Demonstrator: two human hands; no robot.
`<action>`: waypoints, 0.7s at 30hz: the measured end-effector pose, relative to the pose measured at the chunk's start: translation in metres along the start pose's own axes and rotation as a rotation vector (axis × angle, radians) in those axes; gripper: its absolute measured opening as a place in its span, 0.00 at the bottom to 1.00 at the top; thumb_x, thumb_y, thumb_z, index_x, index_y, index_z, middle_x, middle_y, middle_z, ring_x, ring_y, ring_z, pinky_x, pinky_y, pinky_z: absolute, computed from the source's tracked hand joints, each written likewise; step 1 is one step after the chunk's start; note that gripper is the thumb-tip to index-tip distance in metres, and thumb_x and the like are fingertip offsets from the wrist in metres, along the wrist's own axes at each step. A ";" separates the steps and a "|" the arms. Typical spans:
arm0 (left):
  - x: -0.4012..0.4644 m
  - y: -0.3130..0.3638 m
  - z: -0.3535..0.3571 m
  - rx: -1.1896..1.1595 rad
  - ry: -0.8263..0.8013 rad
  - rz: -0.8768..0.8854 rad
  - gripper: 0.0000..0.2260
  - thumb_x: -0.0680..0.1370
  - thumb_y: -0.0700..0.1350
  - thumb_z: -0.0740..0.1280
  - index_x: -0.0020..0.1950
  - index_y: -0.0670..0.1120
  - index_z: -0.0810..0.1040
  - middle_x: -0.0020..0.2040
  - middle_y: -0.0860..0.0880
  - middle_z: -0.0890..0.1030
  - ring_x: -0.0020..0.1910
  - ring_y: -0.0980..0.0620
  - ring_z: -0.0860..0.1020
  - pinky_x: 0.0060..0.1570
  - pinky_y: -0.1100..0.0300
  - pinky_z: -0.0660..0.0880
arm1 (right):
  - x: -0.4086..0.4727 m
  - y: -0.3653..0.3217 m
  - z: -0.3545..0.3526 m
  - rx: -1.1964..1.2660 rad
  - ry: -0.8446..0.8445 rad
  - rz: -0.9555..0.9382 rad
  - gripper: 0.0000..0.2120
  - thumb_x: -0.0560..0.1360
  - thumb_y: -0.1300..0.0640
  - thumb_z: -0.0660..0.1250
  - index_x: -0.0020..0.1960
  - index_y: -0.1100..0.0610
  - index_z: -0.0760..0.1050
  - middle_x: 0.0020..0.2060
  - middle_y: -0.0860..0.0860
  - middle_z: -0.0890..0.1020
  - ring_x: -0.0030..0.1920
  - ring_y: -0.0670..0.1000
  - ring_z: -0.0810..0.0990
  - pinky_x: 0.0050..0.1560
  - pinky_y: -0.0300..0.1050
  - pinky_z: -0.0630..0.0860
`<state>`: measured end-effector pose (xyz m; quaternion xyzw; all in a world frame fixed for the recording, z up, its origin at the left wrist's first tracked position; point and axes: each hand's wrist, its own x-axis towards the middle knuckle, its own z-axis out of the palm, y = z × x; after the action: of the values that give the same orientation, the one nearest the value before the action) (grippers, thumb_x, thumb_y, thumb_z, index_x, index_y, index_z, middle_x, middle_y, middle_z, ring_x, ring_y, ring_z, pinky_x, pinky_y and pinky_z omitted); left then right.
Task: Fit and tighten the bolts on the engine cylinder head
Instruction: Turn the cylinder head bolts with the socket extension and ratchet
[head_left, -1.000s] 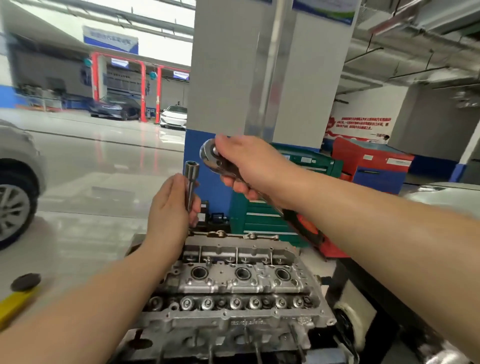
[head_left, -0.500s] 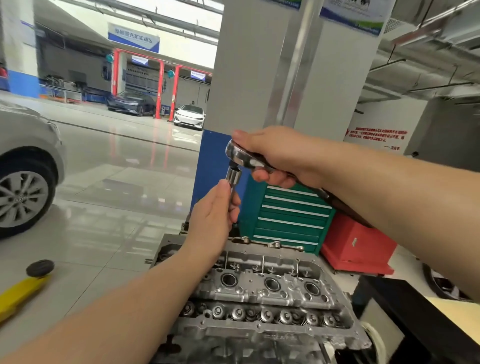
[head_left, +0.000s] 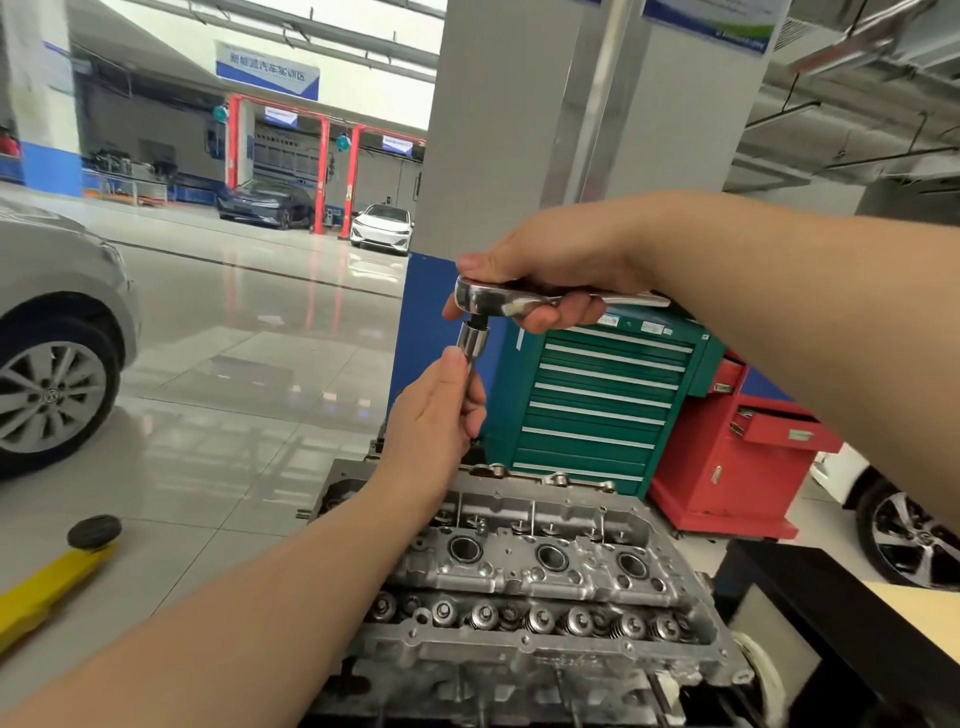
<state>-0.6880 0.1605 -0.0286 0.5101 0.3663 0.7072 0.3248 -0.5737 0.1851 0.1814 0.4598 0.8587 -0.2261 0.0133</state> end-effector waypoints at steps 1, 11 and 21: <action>0.000 0.000 -0.001 -0.014 -0.014 -0.003 0.27 0.76 0.74 0.55 0.39 0.54 0.79 0.30 0.52 0.74 0.27 0.57 0.69 0.27 0.65 0.66 | 0.001 0.002 -0.001 0.016 -0.035 -0.016 0.25 0.81 0.31 0.55 0.64 0.44 0.81 0.30 0.52 0.70 0.26 0.51 0.60 0.28 0.42 0.58; 0.002 0.003 -0.004 -0.105 -0.021 -0.031 0.25 0.78 0.71 0.56 0.39 0.54 0.78 0.29 0.50 0.73 0.24 0.56 0.66 0.25 0.62 0.63 | 0.019 0.006 0.001 0.128 -0.070 -0.123 0.23 0.83 0.34 0.55 0.64 0.45 0.81 0.29 0.53 0.71 0.25 0.50 0.57 0.26 0.41 0.58; 0.002 0.003 -0.002 -0.088 -0.003 0.000 0.23 0.76 0.73 0.57 0.37 0.56 0.77 0.29 0.51 0.74 0.26 0.55 0.65 0.24 0.63 0.62 | 0.017 -0.001 0.007 0.174 0.026 0.024 0.25 0.80 0.30 0.58 0.55 0.46 0.84 0.29 0.52 0.72 0.24 0.49 0.58 0.24 0.38 0.59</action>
<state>-0.6909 0.1602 -0.0256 0.4962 0.3343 0.7219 0.3477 -0.5857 0.1951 0.1717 0.4723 0.8303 -0.2938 -0.0352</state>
